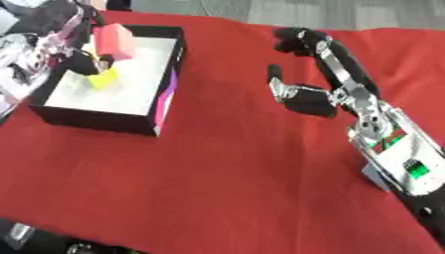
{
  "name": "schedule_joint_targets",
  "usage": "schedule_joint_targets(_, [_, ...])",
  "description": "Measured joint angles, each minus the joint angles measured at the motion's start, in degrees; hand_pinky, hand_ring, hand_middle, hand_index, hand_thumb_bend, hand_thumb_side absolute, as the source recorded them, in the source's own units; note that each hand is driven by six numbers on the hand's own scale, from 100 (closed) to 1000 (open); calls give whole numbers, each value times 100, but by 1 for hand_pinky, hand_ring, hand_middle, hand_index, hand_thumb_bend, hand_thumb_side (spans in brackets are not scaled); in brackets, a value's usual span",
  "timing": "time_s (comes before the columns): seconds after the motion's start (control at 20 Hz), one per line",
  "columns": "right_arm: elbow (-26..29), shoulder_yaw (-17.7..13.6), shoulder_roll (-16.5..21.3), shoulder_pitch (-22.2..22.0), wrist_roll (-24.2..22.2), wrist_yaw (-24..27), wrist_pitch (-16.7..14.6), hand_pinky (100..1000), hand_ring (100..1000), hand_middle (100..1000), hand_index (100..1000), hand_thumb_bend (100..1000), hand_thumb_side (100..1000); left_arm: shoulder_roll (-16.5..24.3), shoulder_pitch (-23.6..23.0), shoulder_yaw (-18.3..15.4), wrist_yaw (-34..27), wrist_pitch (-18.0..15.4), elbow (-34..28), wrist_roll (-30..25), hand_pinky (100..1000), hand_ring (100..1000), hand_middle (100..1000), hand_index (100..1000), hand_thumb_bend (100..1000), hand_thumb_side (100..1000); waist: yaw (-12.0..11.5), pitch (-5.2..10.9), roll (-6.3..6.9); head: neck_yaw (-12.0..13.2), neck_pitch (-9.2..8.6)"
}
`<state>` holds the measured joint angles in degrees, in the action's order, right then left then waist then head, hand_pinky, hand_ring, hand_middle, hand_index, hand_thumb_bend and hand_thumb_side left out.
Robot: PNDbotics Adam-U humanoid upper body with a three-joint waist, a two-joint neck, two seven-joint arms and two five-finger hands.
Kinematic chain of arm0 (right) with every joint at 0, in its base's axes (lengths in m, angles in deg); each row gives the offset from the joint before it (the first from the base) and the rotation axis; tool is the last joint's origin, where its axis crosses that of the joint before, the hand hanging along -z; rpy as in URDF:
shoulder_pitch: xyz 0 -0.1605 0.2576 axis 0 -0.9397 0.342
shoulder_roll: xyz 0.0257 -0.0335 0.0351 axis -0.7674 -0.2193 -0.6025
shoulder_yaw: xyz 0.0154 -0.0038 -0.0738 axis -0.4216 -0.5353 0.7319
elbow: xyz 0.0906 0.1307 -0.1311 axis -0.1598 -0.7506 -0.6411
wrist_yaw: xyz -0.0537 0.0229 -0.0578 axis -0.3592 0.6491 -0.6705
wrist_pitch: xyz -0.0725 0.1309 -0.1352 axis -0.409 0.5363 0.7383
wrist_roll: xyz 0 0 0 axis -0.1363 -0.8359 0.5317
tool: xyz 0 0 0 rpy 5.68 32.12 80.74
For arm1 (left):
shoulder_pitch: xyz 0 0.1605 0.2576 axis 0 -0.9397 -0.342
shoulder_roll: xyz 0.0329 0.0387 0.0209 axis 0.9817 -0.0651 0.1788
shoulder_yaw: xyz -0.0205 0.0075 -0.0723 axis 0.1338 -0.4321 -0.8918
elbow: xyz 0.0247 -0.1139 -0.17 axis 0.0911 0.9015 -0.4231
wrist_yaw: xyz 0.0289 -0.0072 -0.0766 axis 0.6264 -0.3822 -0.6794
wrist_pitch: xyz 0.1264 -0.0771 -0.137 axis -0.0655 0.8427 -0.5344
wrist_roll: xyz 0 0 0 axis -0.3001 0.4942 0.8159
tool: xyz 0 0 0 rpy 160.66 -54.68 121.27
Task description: Pick up the objects with one hand, pass them to the other hand, and then place them into the box on the other side of the table.
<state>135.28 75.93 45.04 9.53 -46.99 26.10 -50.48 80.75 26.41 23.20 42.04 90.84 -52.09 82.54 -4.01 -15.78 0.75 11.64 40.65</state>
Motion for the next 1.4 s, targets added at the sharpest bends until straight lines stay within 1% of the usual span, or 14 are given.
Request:
schedule_joint_targets(0.15, [34,-15,29,1,20,5,13,859,799,700,845,100,187,-92,63,8,73,-85,251,-37,743,702,539,619,361,100,2,0,0,10,0])
schedule_joint_targets(0.25, [36,-32,30,1,25,13,17,859,798,699,845,100,188,-129,94,10,135,-130,372,-110,763,748,621,727,380,144,3,0,0,16,0])
schedule_joint_targets(0.3, [37,-33,31,1,26,19,18,859,798,699,845,100,189,-144,100,11,177,-140,417,-164,778,782,682,781,405,254,3,0,0,20,0])
schedule_joint_targets(0.35, [37,-33,31,1,26,24,19,859,798,699,846,100,190,-161,101,12,228,-141,458,-228,784,796,703,803,425,314,3,0,0,24,0])
schedule_joint_targets(0.4, [38,-33,31,1,26,28,19,859,797,699,846,100,190,-164,102,15,291,-137,494,-297,796,825,739,842,490,458,3,0,0,25,0])
schedule_joint_targets(0.55, [39,-34,32,1,26,44,19,859,796,699,845,100,194,-165,116,24,500,-89,567,-516,799,845,757,866,610,546,3,0,0,25,0])
schedule_joint_targets(0.85, [41,-34,33,1,26,51,19,859,796,699,845,100,194,-210,138,23,813,-10,591,-804,799,845,757,865,614,545,2,0,0,25,0])
schedule_joint_targets(0.9, [42,-34,33,1,26,51,19,859,794,699,844,100,196,-211,139,22,829,-4,589,-819,787,821,735,846,523,440,2,0,0,24,0])
schedule_joint_targets(0.95, [45,-35,34,1,26,52,19,859,794,700,844,100,197,-211,139,11,832,-1,585,-817,782,805,715,831,418,389,2,0,0,22,0])
schedule_joint_targets(1.0, [55,-35,36,1,26,54,19,859,793,700,844,100,198,-212,139,-7,821,11,569,-801,778,791,703,814,348,351,1,0,0,18,0])
schedule_joint_targets(1.05, [72,-35,42,1,26,56,19,859,793,701,844,100,198,-214,138,-37,787,37,531,-764,782,781,698,782,208,300,0,0,0,8,0])
schedule_joint_targets(1.1, [80,-36,54,1,26,64,19,858,793,707,842,100,198,-216,136,-74,735,71,471,-706,786,778,695,772,149,305,-1,0,0,-3,0])
schedule_joint_targets(1.2, [132,-45,99,1,22,74,29,855,792,712,834,100,189,-236,125,-173,589,150,293,-551,787,760,675,755,100,366,-5,0,0,-38,1])
schedule_joint_targets(1.4, [278,-106,251,36,-32,105,170,853,785,708,806,100,178,-361,-7,-491,210,267,-247,-172,754,741,676,770,100,611,-14,0,-17,-157,7])
